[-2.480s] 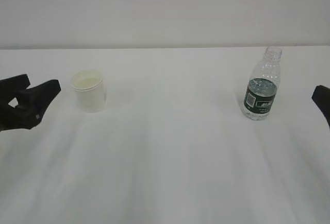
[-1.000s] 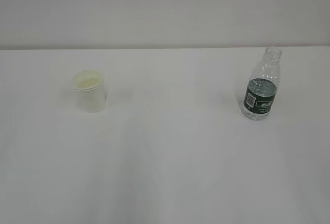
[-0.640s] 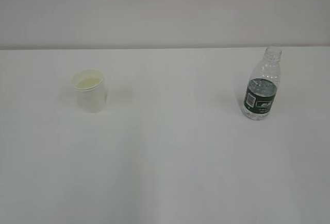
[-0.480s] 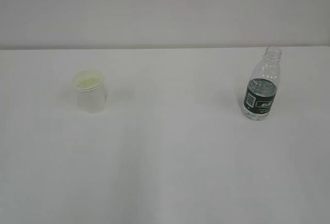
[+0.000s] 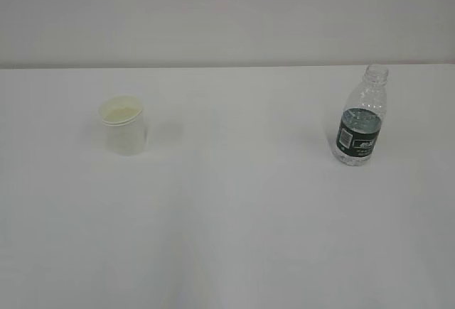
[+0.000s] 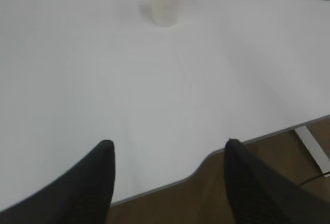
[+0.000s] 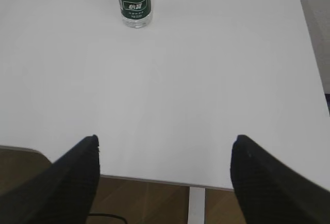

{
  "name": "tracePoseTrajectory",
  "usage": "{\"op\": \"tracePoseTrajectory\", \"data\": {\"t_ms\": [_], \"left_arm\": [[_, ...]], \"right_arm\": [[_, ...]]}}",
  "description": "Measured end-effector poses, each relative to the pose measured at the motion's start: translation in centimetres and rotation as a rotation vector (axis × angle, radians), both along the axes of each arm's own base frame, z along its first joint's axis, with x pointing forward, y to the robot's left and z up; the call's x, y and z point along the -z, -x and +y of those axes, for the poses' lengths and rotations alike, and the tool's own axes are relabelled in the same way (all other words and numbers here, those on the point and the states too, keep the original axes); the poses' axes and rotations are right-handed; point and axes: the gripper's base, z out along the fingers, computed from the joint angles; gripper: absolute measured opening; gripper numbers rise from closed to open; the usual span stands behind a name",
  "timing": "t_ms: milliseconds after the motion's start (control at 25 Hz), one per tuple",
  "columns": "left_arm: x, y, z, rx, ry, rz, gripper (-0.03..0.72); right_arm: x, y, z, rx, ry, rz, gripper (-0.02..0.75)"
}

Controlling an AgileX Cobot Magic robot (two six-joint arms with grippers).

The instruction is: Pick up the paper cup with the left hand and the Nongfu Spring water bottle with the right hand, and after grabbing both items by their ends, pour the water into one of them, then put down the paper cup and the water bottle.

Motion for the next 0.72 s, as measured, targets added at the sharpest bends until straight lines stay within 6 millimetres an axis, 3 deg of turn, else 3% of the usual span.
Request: {"op": "tracePoseTrajectory", "data": {"t_ms": [360, 720], "left_arm": [[1.4, 0.1, -0.4, 0.028, 0.018, 0.056, 0.47], [1.3, -0.1, -0.3, 0.015, 0.008, 0.034, 0.452]], "right_arm": [[1.0, -0.4, 0.0, 0.004, 0.018, 0.037, 0.588], [2.5, -0.9, 0.0, 0.004, 0.029, 0.081, 0.588]]}}
